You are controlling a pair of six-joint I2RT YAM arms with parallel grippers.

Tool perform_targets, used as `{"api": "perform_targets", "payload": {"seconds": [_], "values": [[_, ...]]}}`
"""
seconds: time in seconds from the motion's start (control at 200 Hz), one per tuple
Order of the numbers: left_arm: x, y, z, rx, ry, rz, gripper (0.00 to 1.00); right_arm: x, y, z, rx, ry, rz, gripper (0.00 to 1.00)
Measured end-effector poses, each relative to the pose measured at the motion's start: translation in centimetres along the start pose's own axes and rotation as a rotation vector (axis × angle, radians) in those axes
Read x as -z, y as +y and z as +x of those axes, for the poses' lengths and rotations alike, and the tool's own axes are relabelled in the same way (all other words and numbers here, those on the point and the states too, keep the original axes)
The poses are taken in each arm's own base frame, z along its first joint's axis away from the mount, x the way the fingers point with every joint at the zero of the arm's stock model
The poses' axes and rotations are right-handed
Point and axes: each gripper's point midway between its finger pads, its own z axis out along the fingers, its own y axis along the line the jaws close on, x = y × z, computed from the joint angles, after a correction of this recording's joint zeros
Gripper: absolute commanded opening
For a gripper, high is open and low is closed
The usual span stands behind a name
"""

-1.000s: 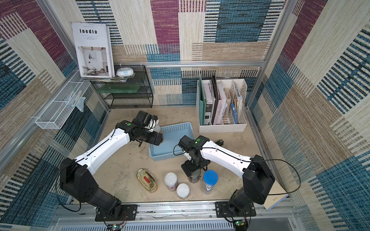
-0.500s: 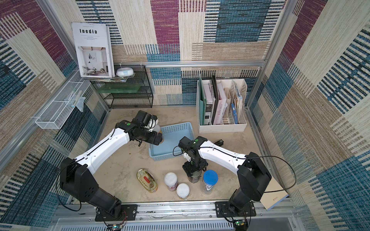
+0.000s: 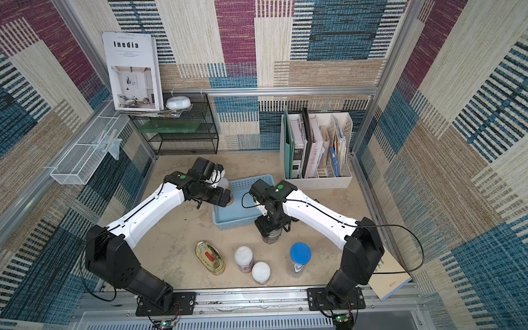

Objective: Put the canned food in the basket
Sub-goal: Pick up the canned food from the center of the board, then place the canned food in the basket.

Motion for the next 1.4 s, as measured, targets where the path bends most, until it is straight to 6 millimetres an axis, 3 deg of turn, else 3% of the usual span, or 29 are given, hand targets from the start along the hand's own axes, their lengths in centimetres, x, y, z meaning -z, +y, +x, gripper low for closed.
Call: {"api": "perform_targets", "payload": {"seconds": [0.115,0.225,0.381,0.596,0.856,1.082,1.402], "values": [[0.0,0.2,0.0,0.006,-0.001,-0.003,0.98,2.9,0.1,-2.1,0.010,-0.063,-0.001,0.55],[0.0,0.5,-0.1,0.012,-0.001,-0.002,0.98,4.4,-0.7,-3.8,-0.008,-0.114,-0.001,0.55],[0.0,0.5,-0.1,0.023,0.000,0.014,0.98,4.3,-2.4,-5.7,-0.028,-0.103,0.046,0.55],[0.1,0.7,-0.1,0.039,0.000,0.026,0.98,5.1,-3.4,-10.9,-0.052,-0.186,0.042,0.55],[0.1,1.7,-0.2,0.071,-0.003,0.025,0.98,3.0,-5.8,-14.5,-0.101,-0.188,0.037,0.55],[0.0,2.1,-0.2,0.091,0.002,0.040,0.98,-0.1,-7.6,-15.0,-0.119,-0.133,0.049,0.54],[-0.1,2.1,-0.1,0.116,0.006,0.062,0.98,-3.4,-8.1,-11.9,-0.113,-0.005,0.068,0.55]]}}
